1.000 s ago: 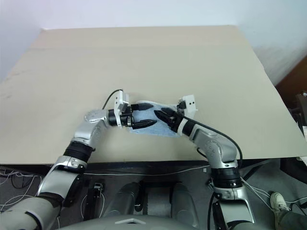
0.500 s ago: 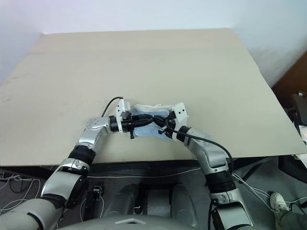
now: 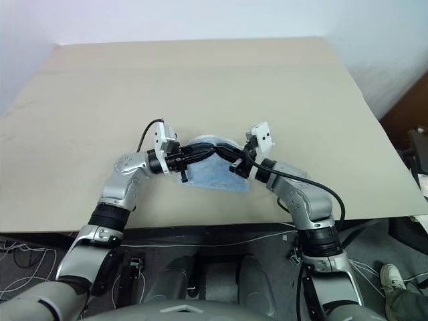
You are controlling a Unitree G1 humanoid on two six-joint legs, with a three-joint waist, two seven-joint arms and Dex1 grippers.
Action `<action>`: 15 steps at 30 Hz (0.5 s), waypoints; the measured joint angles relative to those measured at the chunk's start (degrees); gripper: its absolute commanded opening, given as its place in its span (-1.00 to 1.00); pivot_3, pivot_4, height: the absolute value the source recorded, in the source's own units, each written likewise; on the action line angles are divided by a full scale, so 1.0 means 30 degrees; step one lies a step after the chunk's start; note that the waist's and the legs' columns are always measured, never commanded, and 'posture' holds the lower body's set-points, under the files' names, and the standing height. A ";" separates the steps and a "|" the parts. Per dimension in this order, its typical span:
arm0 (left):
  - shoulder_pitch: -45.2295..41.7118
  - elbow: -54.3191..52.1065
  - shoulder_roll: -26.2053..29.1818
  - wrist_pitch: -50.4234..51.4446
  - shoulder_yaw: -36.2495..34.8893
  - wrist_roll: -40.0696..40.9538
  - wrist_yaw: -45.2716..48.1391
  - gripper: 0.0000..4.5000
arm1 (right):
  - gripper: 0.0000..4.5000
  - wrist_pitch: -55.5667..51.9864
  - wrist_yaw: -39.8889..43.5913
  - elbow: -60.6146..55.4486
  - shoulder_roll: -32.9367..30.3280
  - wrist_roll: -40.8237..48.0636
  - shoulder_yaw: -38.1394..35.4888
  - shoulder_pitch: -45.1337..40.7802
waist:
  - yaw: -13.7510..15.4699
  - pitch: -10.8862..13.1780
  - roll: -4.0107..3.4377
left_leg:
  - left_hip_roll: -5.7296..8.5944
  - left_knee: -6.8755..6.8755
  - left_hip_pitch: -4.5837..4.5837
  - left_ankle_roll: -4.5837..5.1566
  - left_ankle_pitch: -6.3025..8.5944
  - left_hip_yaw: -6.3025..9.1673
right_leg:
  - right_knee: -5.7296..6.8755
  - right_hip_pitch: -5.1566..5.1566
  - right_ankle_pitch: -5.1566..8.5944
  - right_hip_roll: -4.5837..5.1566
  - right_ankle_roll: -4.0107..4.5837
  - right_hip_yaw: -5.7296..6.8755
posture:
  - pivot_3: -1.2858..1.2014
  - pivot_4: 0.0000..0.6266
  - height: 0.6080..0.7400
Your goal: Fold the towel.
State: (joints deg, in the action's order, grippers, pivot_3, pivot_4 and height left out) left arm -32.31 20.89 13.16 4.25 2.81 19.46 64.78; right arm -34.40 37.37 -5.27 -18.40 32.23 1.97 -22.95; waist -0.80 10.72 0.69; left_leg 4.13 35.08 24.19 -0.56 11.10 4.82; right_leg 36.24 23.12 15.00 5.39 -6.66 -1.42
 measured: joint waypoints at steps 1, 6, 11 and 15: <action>0.0154 -0.0349 0.0107 0.0364 -0.0003 0.0008 -0.0124 -0.85 | -1.00 0.0000 0.0021 0.0091 0.0056 0.0011 0.0057 -0.0013 | 0.0007 0.0001 0.0000 | 0.0001 0.0008 0.0010 0.0000 0.0000 0.0001 | 0.0002 0.0006 0.0000 -0.0001 0.0001 0.0001 | 0.03 -0.52 1.00; 0.0457 -0.1014 0.0658 0.1245 0.0001 0.0041 -0.0281 -0.54 | -1.00 0.0546 0.0019 0.0480 0.0153 -0.0383 0.0698 -0.0152 | 0.0011 0.0001 -0.0001 | 0.0003 0.0011 0.0011 0.0000 0.0000 -0.0002 | 0.0002 0.0007 -0.0001 -0.0001 0.0002 0.0001 | 0.03 -0.52 1.00; 0.0642 -0.1013 0.0569 0.1049 0.0361 0.0056 -0.0191 0.20 | -1.00 0.0777 -0.0115 0.0907 0.0214 -0.0773 0.0730 -0.0290 | 0.0043 0.0001 -0.0001 | 0.0007 0.0017 0.0024 -0.0001 -0.0001 -0.0002 | 0.0002 0.0015 -0.0001 0.0003 0.0003 0.0001 | 0.03 -0.52 1.00; 0.0850 -0.0904 0.1443 0.0964 -0.0146 0.0185 -0.0228 0.81 | -1.00 0.0955 -0.1139 0.1760 -0.0701 -0.1853 -0.0379 -0.0161 | 0.0046 0.0000 -0.0001 | 0.0005 0.0011 0.0028 -0.0002 -0.0001 -0.0001 | 0.0003 0.0031 -0.0002 0.0001 0.0005 0.0000 | 0.03 -0.52 1.00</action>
State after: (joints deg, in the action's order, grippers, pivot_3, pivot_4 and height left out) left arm -29.76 18.18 17.49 7.14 2.37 20.01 64.09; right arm -31.53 33.96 0.01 -20.50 26.67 0.83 -23.43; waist -0.66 10.72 0.68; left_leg 4.15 35.11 24.27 -0.57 11.10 4.81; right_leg 36.25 23.21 14.99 5.40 -6.65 -1.42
